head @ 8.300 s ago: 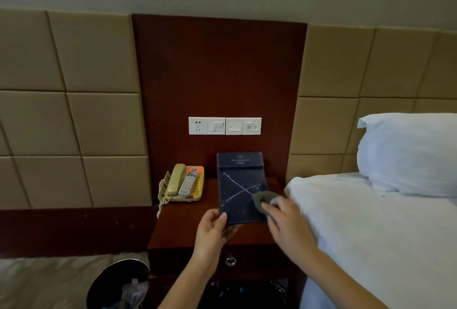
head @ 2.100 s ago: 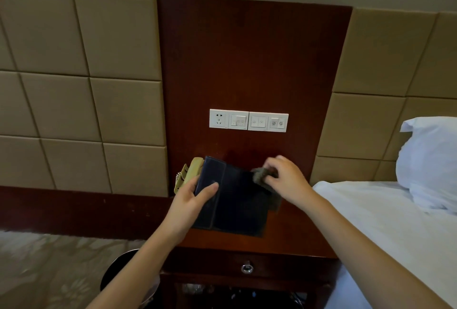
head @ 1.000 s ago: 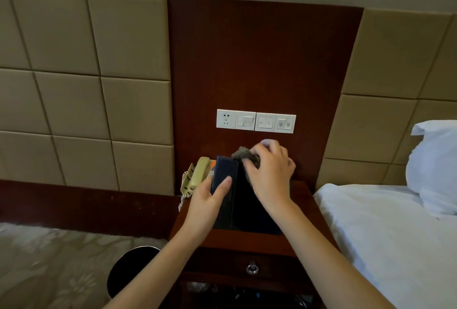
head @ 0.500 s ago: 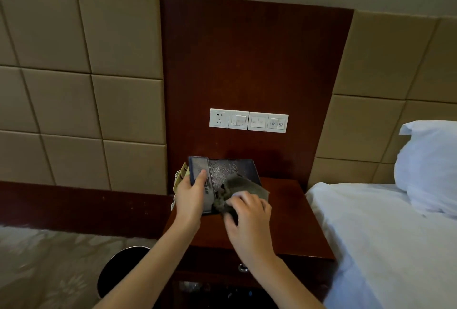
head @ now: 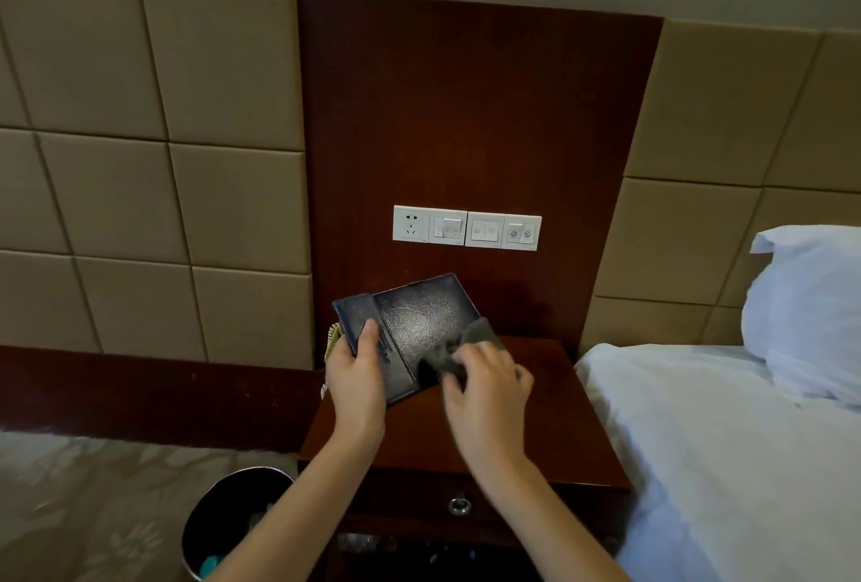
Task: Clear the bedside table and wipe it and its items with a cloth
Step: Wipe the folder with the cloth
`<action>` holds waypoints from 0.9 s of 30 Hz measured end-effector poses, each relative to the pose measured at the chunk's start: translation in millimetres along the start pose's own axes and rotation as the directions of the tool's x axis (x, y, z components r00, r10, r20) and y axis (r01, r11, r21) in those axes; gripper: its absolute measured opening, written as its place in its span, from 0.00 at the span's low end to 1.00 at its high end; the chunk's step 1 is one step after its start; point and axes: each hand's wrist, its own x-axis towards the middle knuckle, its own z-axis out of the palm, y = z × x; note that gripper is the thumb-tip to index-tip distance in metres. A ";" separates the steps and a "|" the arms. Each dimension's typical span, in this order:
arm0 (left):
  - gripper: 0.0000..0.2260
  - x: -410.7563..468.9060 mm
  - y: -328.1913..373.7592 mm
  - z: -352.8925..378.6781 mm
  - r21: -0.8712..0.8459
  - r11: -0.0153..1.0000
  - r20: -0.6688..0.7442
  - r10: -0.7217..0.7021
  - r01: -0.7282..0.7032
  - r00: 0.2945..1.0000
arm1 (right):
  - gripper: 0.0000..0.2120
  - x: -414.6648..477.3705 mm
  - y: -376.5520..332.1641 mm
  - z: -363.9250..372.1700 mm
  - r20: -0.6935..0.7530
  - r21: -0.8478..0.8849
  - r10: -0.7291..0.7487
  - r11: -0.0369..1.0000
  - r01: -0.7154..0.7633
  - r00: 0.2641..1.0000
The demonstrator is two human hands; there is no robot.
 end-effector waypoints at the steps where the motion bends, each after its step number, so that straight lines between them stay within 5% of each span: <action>1: 0.08 -0.5 -1.3 1.2 0.003 1.000 -0.014 0.005 -0.005 1.000 | 0.09 -6.7 -8.7 2.7 -0.012 0.007 -0.048 0.999 0.048 0.999; 6: 0.07 -3.0 2.4 -2.2 -0.020 1.000 0.013 0.012 -0.011 1.000 | 0.10 -0.4 -5.0 2.4 -0.085 0.021 -0.111 0.993 0.114 0.990; 9: 0.06 -7.4 7.9 -4.7 -0.065 0.998 0.063 -0.004 0.008 0.998 | 0.06 26.4 15.8 -9.5 -0.111 0.016 0.048 0.999 -0.046 0.993; 12: 0.06 -15.4 8.0 -8.4 -0.057 0.998 0.166 0.008 0.002 0.986 | 0.02 49.9 40.9 -20.3 -0.047 0.069 0.199 0.978 -0.195 0.979; 16: 0.06 -19.1 7.2 -10.5 0.002 1.000 0.289 -0.019 0.019 0.957 | 0.06 55.5 48.9 -31.4 0.049 0.416 0.192 0.888 -0.195 0.980; 20: 0.09 -5.7 14.1 -19.2 0.062 0.996 0.405 -0.080 0.060 0.911 | 0.08 71.6 52.3 -48.5 0.237 0.497 0.171 0.825 -0.271 0.956; 23: 0.10 -2.8 20.9 -24.6 0.132 0.986 0.537 -0.155 0.098 0.829 | 0.06 87.6 55.2 -63.7 0.425 0.597 0.244 0.648 -0.473 0.872; 27: 0.09 -5.8 23.6 -19.7 0.180 0.983 0.575 -0.138 0.041 0.807 | 0.07 90.8 53.9 -59.2 0.393 0.571 0.280 0.673 -0.471 0.876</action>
